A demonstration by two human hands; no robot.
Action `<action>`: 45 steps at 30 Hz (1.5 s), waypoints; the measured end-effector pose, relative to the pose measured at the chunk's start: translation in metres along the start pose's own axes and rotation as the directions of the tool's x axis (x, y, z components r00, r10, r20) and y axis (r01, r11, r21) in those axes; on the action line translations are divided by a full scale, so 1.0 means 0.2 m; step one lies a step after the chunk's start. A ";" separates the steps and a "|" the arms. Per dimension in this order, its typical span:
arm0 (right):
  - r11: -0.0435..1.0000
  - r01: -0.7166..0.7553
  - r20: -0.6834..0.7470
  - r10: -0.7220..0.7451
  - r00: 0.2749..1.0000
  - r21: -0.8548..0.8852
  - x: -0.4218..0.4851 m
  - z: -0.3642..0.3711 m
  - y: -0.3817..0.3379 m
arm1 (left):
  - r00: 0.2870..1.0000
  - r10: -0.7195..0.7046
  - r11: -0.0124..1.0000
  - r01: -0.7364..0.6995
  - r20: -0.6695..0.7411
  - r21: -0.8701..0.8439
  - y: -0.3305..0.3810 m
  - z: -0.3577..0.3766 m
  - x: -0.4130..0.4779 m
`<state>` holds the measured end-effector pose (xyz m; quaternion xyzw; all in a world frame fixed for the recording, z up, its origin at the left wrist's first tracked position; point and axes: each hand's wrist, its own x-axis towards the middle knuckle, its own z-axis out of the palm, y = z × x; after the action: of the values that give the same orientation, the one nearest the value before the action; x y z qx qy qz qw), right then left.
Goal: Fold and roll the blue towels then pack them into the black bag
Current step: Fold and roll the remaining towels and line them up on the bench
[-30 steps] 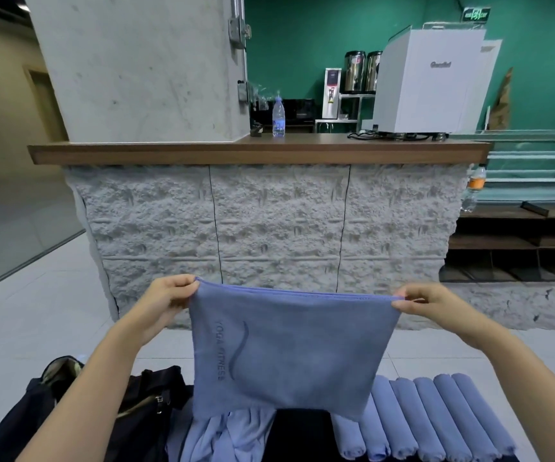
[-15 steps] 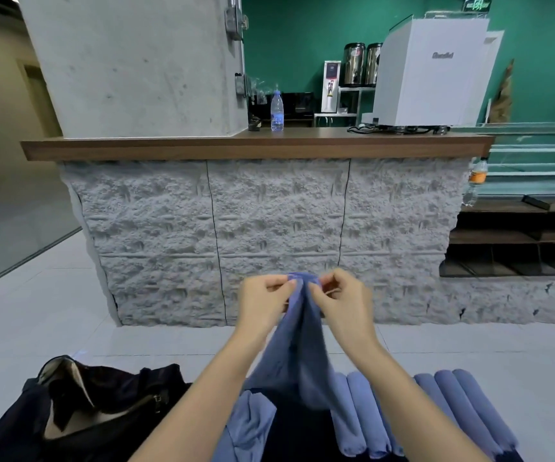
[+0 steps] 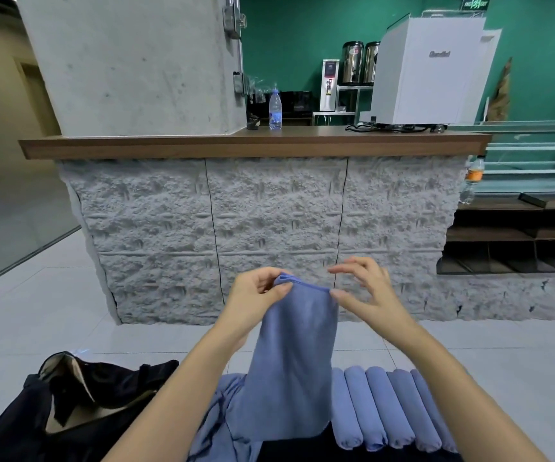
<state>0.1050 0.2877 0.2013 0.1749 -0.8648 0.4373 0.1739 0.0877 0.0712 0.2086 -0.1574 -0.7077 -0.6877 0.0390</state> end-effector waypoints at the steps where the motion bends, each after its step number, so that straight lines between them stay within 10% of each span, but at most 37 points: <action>1: 0.997 0.016 0.138 -0.005 0.990 -0.077 0.00 -0.03 0.04 | 0.999 0.000 1.000 0.000 0.040 0.007 0.00 -0.02 0.00; 7: 0.903 0.190 0.506 0.034 0.862 -0.385 0.03 -0.05 0.18 | 0.991 -0.048 0.992 0.033 0.123 0.118 0.01 -0.19 -0.03; 15: 0.950 0.250 -0.080 -0.268 0.960 -0.185 0.11 -0.10 -0.06 | 0.975 0.135 0.989 -0.121 -0.175 0.088 0.07 -0.24 0.00; 18: 0.818 0.150 0.206 -0.039 0.978 -0.556 0.05 -0.04 0.06 | 0.991 0.027 0.971 0.005 -0.131 0.239 -0.09 -0.19 -0.02; 23: 0.952 0.034 0.070 -0.013 0.997 -0.303 0.00 -0.03 0.14 | 0.988 -0.011 0.964 0.052 -0.157 0.261 -0.17 -0.17 -0.03; 30: 0.972 -0.186 0.287 0.140 0.948 0.142 -0.04 -0.12 0.01 | 0.984 -0.150 0.979 0.134 0.091 0.156 -0.04 -0.27 -0.10; 37: 0.916 -0.392 0.492 0.383 0.782 -0.089 0.00 -0.01 0.15 | 0.888 -0.435 0.887 0.395 0.148 0.240 -0.23 -0.29 -0.08; 45: 0.939 -0.270 -0.034 0.269 0.962 -0.215 0.12 0.30 0.42 | 0.986 -0.123 0.909 0.159 -0.115 0.386 -0.50 -0.30 0.10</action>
<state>0.0366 0.2817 0.1214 0.0339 -0.9229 0.3602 0.1320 0.0320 0.0142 0.1203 -0.0642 -0.8384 -0.5388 0.0513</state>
